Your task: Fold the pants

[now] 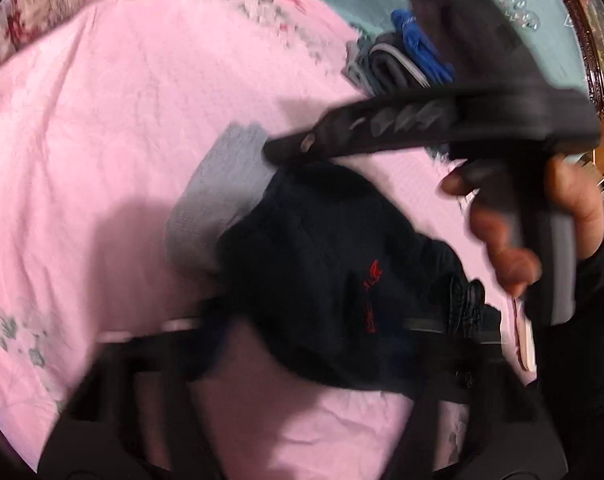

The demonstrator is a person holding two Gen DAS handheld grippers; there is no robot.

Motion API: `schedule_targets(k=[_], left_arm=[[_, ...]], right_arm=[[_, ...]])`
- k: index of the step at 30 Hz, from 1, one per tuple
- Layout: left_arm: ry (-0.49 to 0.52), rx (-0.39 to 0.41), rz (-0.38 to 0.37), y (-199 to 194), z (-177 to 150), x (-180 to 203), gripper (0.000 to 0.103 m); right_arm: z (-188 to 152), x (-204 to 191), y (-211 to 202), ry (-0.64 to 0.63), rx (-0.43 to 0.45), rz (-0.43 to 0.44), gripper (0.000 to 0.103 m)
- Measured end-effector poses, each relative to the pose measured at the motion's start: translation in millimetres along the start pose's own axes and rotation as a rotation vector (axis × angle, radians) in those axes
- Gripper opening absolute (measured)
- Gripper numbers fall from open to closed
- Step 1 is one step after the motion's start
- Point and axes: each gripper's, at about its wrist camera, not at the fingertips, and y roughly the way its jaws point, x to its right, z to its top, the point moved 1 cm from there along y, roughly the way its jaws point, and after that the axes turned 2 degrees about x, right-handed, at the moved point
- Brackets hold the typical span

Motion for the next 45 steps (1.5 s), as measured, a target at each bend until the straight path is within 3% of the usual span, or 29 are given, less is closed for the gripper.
schedule_targets(k=[3, 4, 5, 7, 12, 13, 15, 18, 22, 27, 32, 37, 41, 45], left_arm=[[-0.02, 0.0, -0.02, -1, -1, -4, 0.038], [-0.02, 0.002, -0.012, -1, -1, -3, 0.04], [-0.021, 0.003, -0.01, -1, -1, -1, 0.04], [-0.02, 0.003, -0.005, 0, -1, 0, 0.041], [-0.013, -0.005, 0.013, 1, 0, 2, 0.042], [-0.006, -0.005, 0.021, 2, -1, 2, 0.042], [0.005, 0.003, 0.026, 0, -4, 3, 0.04], [0.054, 0.028, 0.054, -2, -6, 13, 0.037], [0.106, 0.077, 0.07, -12, -7, 28, 0.034], [0.254, 0.168, 0.072, -42, -10, 72, 0.034], [0.438, 0.215, -0.005, -66, -24, 146, 0.034], [0.643, 0.177, -0.083, -59, -64, 226, 0.034], [0.789, 0.116, -0.121, -34, -107, 276, 0.034], [0.889, 0.01, -0.159, 6, -147, 315, 0.038]], right_arm=[[0, -3, -16, -0.046, 0.017, 0.015, 0.042], [1, -5, -20, -0.064, 0.03, -0.004, 0.047], [2, -6, -22, -0.078, 0.04, -0.026, 0.059], [4, -13, -20, -0.115, 0.04, -0.053, 0.063], [12, -14, 19, -0.091, -0.08, -0.035, 0.066], [12, -12, 25, -0.062, -0.088, -0.029, 0.064], [9, -13, 22, -0.069, -0.061, -0.032, 0.047], [1, -13, 7, -0.067, -0.007, -0.021, 0.034], [-13, -17, -26, -0.089, 0.102, -0.026, 0.032], [-37, -8, -93, -0.076, 0.251, 0.017, 0.032], [-93, 14, -170, 0.0, 0.443, 0.067, 0.032], [-195, 54, -229, 0.122, 0.604, 0.084, 0.032], [-278, 99, -246, 0.232, 0.699, 0.093, 0.032], [-351, 143, -235, 0.361, 0.753, 0.106, 0.033]])
